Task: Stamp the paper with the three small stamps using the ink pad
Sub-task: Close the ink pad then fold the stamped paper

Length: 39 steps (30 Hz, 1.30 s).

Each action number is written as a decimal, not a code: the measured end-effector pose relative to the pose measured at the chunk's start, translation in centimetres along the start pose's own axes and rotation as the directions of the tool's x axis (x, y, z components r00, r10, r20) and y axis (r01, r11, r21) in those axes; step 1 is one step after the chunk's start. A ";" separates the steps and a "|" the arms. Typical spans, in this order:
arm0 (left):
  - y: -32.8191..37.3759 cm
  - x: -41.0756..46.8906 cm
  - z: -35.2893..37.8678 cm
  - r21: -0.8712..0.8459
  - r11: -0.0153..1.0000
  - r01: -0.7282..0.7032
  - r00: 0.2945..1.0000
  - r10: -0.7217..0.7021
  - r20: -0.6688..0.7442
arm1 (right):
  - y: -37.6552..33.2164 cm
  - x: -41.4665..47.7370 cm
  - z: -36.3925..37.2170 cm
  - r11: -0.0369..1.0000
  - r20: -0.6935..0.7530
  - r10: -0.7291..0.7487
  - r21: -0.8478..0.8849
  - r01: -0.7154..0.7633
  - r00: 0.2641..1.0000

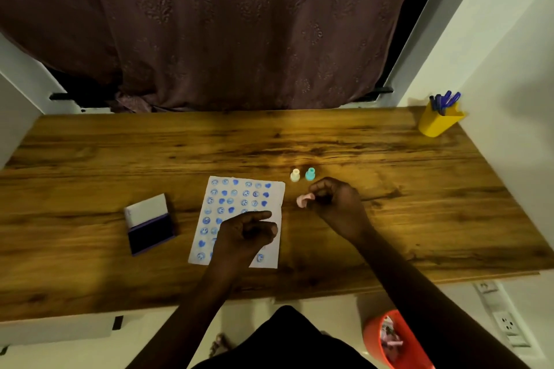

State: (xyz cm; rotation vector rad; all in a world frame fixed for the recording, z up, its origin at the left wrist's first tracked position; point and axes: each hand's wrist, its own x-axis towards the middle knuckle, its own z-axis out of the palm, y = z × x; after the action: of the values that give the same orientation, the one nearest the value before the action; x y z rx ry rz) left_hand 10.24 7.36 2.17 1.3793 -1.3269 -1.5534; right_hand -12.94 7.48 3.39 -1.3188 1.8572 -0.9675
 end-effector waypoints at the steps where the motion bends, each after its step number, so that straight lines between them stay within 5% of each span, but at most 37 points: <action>1: -0.1 0.1 -0.2 0.009 1.000 0.004 1.000 -0.004 -0.022 | 0.6 1.0 0.0 0.997 -0.026 -0.019 -0.070 0.017 0.999; 11: -1.3 -0.9 -1.6 -0.056 0.996 0.070 0.993 -0.074 -0.091 | 3.7 6.5 2.2 0.868 0.016 -0.170 -0.471 0.157 0.985; 26: -1.6 0.3 -2.5 -0.059 0.996 0.071 0.992 -0.077 -0.103 | 3.2 7.5 1.9 0.835 0.074 -0.123 -0.531 0.143 0.990; 39: -3.1 1.3 -10.0 -0.056 0.998 0.011 0.984 -0.021 -0.179 | -5.2 5.2 7.4 0.854 0.051 -0.389 -0.355 0.381 0.920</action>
State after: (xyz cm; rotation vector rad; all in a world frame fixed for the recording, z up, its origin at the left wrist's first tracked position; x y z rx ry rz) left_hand 19.99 4.44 -0.43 1.4610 -1.1588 -1.4283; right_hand -5.68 -0.07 3.58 -1.9681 1.8851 -0.8596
